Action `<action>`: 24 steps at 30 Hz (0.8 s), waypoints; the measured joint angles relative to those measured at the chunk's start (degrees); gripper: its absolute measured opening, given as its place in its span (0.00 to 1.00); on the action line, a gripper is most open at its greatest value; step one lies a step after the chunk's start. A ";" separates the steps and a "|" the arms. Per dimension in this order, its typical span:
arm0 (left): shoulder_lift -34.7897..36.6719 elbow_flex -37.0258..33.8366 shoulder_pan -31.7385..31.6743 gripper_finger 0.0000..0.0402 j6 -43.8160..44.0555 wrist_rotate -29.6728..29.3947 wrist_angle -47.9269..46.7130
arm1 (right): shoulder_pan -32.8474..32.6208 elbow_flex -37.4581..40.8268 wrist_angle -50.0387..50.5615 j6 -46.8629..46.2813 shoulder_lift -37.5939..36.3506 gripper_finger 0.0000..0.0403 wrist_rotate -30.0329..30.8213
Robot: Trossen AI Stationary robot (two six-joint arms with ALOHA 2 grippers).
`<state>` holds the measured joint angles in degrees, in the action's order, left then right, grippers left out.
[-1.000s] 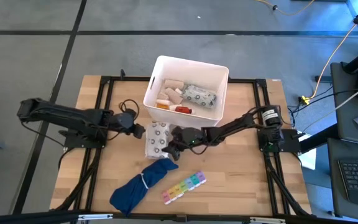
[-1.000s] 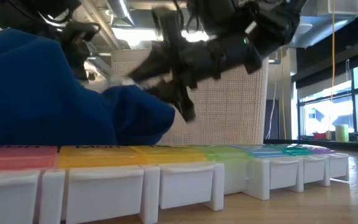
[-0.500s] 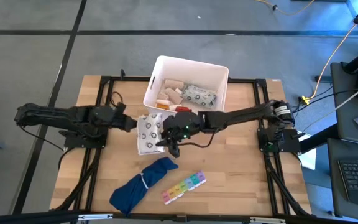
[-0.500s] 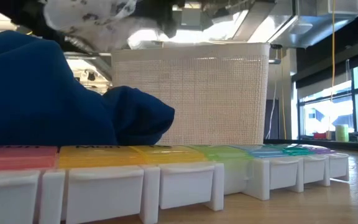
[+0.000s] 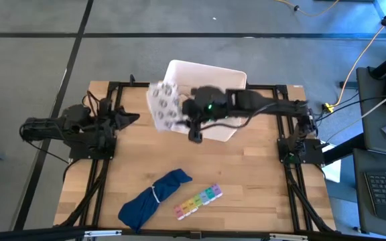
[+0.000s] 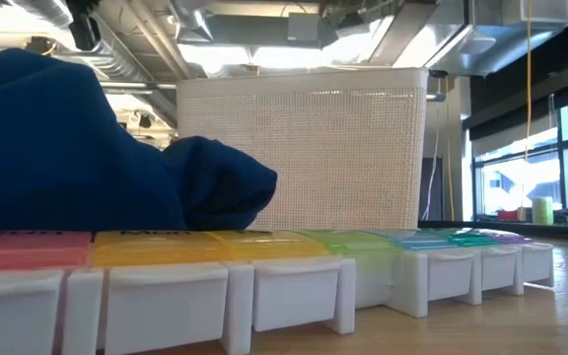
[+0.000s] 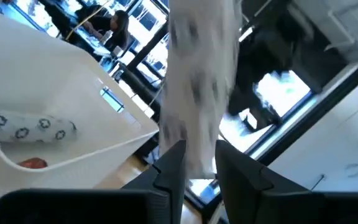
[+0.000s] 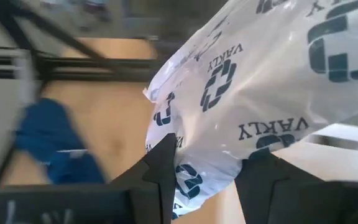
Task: Pick & place medical supplies in basket/bin
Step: Put the white mailer bag into the white container
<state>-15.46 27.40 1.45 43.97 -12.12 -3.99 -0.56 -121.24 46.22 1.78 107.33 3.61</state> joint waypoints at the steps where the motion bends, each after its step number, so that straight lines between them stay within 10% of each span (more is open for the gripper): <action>1: 0.28 0.00 0.00 0.20 -0.99 -0.11 -0.29 | 0.58 -1.83 1.70 0.93 0.00 0.30 1.74; 10: 0.52 0.00 0.00 0.20 -6.23 -0.61 -2.48 | 8.73 -12.04 13.61 13.41 0.04 0.30 13.27; 24: 0.50 0.00 -0.07 0.20 -5.79 -13.66 -16.14 | 22.87 -12.05 26.41 24.12 7.68 0.30 13.38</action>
<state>-14.96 27.40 1.39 38.17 -25.78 -20.12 22.30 -133.29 72.63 25.90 115.01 16.99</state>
